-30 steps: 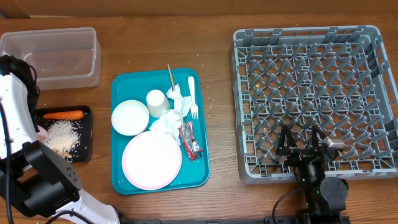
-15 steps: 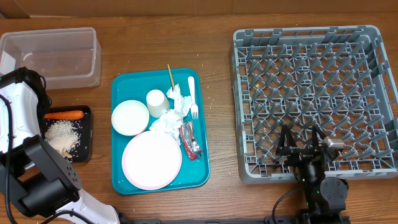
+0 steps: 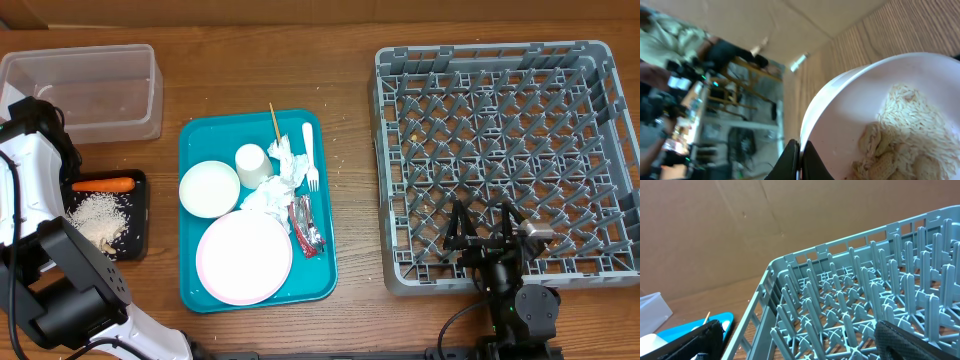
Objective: Sort waste into correct bins and load items into the dishwasher rack
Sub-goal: 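Lift the pink bowl over the black tray and tip out the rice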
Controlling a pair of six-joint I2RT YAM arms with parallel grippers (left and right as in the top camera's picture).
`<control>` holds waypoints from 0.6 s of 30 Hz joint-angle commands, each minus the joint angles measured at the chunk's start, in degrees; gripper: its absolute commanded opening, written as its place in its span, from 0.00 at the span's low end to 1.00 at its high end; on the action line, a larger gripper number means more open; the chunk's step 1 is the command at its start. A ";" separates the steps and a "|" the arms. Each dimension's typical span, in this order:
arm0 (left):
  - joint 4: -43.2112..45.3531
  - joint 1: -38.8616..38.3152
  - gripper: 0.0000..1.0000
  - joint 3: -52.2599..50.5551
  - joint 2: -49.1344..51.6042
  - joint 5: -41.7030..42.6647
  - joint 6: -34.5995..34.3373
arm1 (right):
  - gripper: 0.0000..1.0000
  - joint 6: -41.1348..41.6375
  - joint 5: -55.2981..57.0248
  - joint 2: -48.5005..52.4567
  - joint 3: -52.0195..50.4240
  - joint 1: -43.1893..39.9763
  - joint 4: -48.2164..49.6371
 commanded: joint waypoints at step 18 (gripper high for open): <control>3.80 -2.43 0.04 -0.26 8.11 -20.83 13.64 | 1.00 -0.17 0.74 -0.68 -0.59 -0.33 0.42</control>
